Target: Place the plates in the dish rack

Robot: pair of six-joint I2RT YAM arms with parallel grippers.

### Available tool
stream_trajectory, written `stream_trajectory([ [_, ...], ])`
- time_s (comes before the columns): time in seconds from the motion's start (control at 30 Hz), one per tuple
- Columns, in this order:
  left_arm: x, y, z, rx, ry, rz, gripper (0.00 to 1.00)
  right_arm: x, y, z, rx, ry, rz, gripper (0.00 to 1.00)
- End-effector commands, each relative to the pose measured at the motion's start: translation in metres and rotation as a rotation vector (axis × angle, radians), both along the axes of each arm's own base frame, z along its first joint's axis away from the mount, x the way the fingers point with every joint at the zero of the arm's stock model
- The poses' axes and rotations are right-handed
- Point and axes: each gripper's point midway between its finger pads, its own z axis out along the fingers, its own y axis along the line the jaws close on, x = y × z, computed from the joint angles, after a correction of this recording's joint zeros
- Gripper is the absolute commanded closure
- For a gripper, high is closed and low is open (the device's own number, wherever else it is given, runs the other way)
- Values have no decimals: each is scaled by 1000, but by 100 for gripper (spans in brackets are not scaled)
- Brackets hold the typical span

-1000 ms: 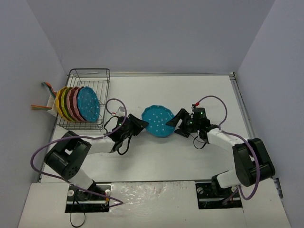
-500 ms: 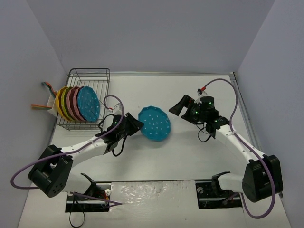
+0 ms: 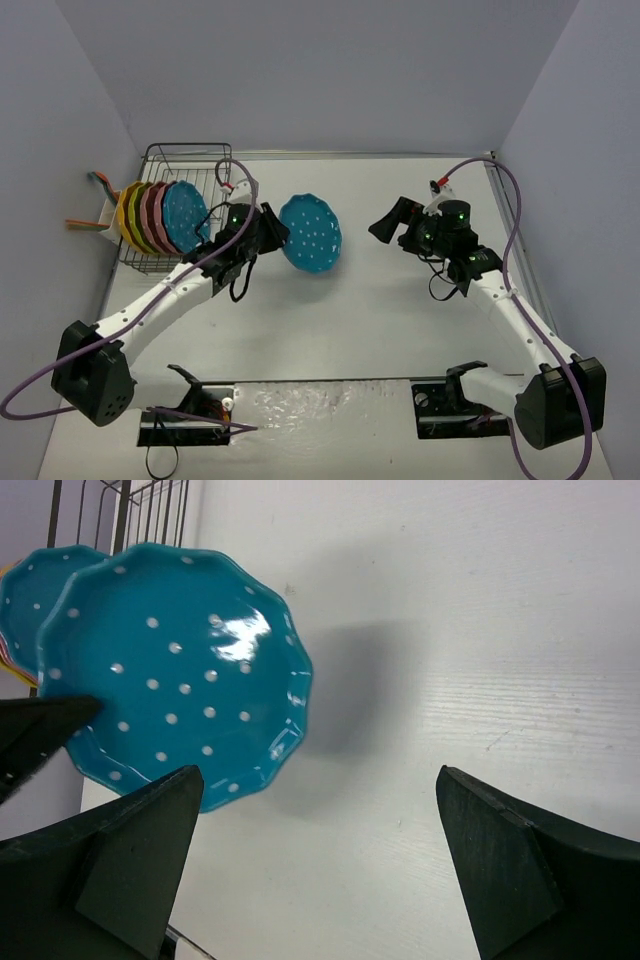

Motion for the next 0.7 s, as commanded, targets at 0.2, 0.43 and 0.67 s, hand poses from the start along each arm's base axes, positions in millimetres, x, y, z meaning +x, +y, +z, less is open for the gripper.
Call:
stream_trajectory([
  [0.2, 30, 94, 162, 154, -336, 128, 100, -5, -13, 21, 3, -89, 10, 0],
  [0.43, 33, 162, 193, 445, -355, 246, 100, -10, -16, 22, -31, -106, 27, 0],
  [0.67, 45, 214, 208, 622, -335, 349, 100, -10, -15, 18, -39, -96, 40, 0],
])
